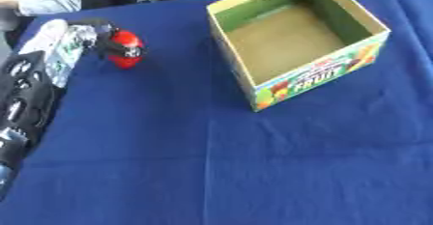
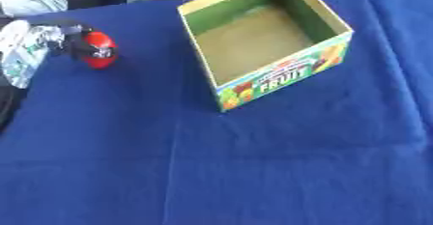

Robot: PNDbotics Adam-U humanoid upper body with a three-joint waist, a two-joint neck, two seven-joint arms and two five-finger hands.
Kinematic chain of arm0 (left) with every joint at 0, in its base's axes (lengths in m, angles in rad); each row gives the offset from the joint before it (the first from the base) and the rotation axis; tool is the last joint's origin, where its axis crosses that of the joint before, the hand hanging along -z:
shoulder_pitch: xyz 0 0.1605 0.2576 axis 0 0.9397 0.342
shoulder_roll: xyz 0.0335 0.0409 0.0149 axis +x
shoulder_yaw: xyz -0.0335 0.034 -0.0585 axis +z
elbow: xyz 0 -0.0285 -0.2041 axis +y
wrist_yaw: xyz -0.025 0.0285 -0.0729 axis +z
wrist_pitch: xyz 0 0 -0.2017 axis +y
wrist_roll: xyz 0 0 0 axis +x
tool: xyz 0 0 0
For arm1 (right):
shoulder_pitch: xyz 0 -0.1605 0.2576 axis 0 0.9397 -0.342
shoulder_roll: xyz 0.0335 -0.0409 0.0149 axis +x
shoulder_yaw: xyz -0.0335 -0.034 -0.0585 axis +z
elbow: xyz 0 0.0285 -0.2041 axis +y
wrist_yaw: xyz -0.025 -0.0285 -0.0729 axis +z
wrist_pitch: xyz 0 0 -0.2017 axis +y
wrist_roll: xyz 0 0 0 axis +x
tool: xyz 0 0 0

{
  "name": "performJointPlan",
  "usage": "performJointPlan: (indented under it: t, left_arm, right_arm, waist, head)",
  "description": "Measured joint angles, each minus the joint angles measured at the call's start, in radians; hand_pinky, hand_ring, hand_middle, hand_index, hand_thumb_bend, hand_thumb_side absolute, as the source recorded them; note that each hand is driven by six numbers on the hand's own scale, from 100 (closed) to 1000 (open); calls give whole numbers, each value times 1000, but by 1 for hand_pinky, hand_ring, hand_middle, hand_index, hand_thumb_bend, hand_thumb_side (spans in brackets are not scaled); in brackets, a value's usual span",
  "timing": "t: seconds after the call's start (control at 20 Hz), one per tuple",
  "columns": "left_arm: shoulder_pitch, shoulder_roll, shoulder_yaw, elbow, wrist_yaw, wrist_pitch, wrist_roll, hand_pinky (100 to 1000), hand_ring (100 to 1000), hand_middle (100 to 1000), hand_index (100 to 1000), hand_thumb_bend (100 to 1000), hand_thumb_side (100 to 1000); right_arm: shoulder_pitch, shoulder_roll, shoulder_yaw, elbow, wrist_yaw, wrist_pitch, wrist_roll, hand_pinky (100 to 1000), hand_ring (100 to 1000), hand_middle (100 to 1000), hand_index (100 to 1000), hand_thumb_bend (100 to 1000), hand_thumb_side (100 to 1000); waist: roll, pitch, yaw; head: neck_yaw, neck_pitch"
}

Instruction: Pick up objects on the table and place them in the box.

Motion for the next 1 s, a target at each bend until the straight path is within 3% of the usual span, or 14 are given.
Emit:
performJointPlan:
  t: [0.2, 0.25, 0.35, 0.65, 1.0]
  left_arm:
    - [0, -6, 0, 3, 13, 7, 15, 117, 509, 631, 906, 410, 658]
    - [0, -6, 0, 5, 14, 9, 19, 100, 508, 627, 882, 340, 591]
    - [0, -6, 0, 6, 17, 14, 25, 100, 499, 636, 875, 288, 536]
    - [0, -6, 0, 17, 30, 30, 45, 100, 441, 582, 826, 115, 421]
    - [0, -7, 0, 15, 55, 55, 97, 100, 434, 577, 782, 100, 395]
  right_arm:
    - [0, 0, -3, 0, 0, 3, -9, 640, 668, 476, 688, 100, 806]
    - [0, 0, -5, 0, 0, 3, -10, 640, 669, 476, 688, 100, 805]
    - [0, 1, -6, 0, 0, 4, -13, 640, 669, 476, 688, 100, 803]
    - [0, 1, -6, 0, 1, 7, -22, 642, 671, 476, 688, 100, 801]
    - [4, 8, -6, 0, 1, 11, -27, 643, 672, 475, 688, 100, 799]
  waist:
    - [0, 2, -1]
    - [0, 2, -1]
    - [0, 2, -1]
    - [0, 2, -1]
    - [0, 2, 0]
  head:
    - [0, 0]
    - [0, 0]
    - [0, 0]
    - [-1, 0]
    - [-1, 0]
